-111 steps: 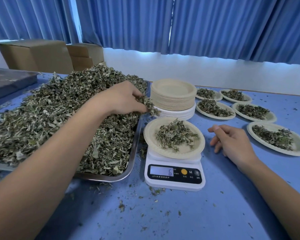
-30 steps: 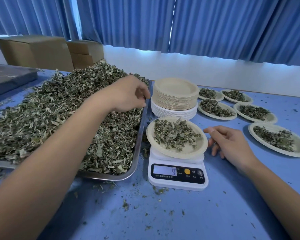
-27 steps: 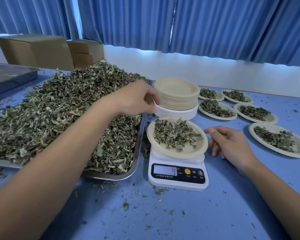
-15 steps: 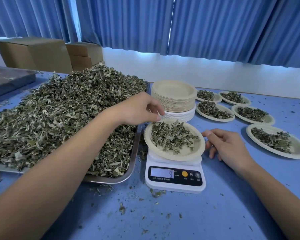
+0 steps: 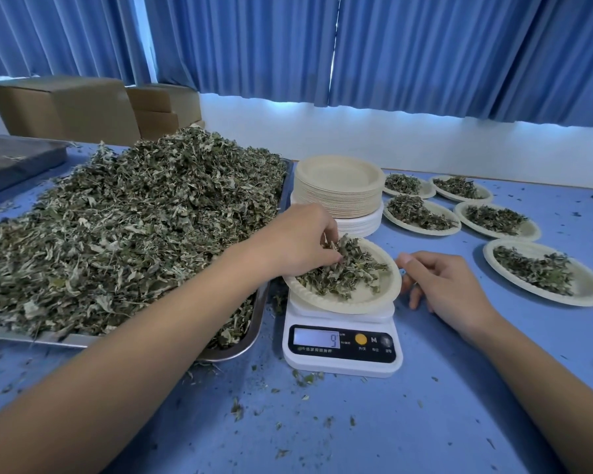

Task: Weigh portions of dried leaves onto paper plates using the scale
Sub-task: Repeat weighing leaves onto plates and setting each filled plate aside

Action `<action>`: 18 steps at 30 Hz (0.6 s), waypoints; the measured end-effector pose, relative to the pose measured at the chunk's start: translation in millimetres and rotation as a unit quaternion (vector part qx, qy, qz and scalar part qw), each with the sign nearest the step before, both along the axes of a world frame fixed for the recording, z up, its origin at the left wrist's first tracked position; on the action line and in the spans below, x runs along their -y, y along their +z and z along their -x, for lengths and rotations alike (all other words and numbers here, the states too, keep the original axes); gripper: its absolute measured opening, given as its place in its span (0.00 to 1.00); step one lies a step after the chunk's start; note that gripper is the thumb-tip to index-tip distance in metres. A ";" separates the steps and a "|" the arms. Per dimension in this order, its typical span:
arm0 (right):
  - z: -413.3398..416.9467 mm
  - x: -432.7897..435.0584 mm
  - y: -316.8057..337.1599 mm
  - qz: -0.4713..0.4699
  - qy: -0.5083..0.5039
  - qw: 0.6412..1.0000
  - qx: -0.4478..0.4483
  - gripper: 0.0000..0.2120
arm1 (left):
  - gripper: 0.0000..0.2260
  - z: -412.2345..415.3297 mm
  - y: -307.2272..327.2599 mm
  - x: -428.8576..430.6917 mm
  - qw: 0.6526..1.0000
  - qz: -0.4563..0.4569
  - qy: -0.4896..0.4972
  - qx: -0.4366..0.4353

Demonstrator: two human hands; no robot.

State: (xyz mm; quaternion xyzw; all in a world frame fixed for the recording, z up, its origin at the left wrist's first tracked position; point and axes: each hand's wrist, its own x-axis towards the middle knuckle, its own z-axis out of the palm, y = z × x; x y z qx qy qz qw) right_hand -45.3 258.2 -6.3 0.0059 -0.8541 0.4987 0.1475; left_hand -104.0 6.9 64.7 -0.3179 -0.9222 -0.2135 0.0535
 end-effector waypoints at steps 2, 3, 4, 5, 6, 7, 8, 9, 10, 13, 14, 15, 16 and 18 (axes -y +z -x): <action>0.6 -0.4 -0.7 0.001 0.000 1.000 -0.001 0.13 | 0.07 -2.2 -0.6 -1.8 1.000 -0.002 0.004 0.009; 0.7 -0.6 -1.0 0.002 0.000 1.000 -0.001 0.14 | 0.06 -3.1 -0.5 -2.2 1.000 -0.002 0.003 0.016; 0.9 -0.8 -1.3 0.002 -0.001 1.000 -0.001 0.14 | 0.05 -3.5 -0.2 -2.3 1.000 -0.002 0.002 0.020; 1.0 -0.9 -1.5 0.003 -0.001 1.000 0.000 0.14 | 0.04 -3.7 0.4 -1.6 1.000 -0.004 0.001 0.020; 1.2 -1.2 -1.6 0.003 -0.002 1.000 0.001 0.14 | 0.03 -3.5 1.4 -1.0 1.000 -0.008 0.000 0.018; 1.3 -1.4 -1.6 0.003 -0.002 1.000 0.001 0.15 | 0.03 -3.4 2.9 -0.1 1.000 -0.013 0.000 0.017; 1.5 -1.4 -1.5 0.002 -0.003 1.000 0.001 0.15 | 0.03 -3.0 4.6 0.8 1.000 -0.019 -0.001 0.019; 1.6 -1.2 -1.4 0.002 -0.003 1.000 0.002 0.15 | 0.03 -2.4 6.5 1.4 0.999 -0.027 -0.001 0.023; 1.6 -1.0 -1.2 0.003 -0.002 1.000 0.003 0.15 | 0.03 -1.7 8.2 2.1 0.999 -0.034 0.001 0.027; 1.1 -0.6 -0.9 0.003 -0.002 1.000 0.005 0.15 | 0.03 -2.0 12.0 3.8 0.998 -0.048 0.003 0.033; 0.8 -0.5 -0.8 0.002 -0.002 1.000 0.006 0.16 | 0.04 -2.6 12.1 3.7 0.998 -0.048 0.002 0.035; 0.5 -0.4 -0.7 0.003 -0.002 1.000 0.006 0.16 | 0.04 -3.6 12.3 3.7 0.998 -0.045 0.002 0.038; 0.3 -0.2 -0.4 0.005 -0.001 1.000 0.006 0.16 | 0.04 -4.5 13.4 3.4 0.998 -0.043 0.004 0.041; -0.4 -0.1 0.5 0.007 -0.002 1.000 0.006 0.15 | 0.03 -6.3 19.9 6.3 0.998 -0.048 0.011 0.046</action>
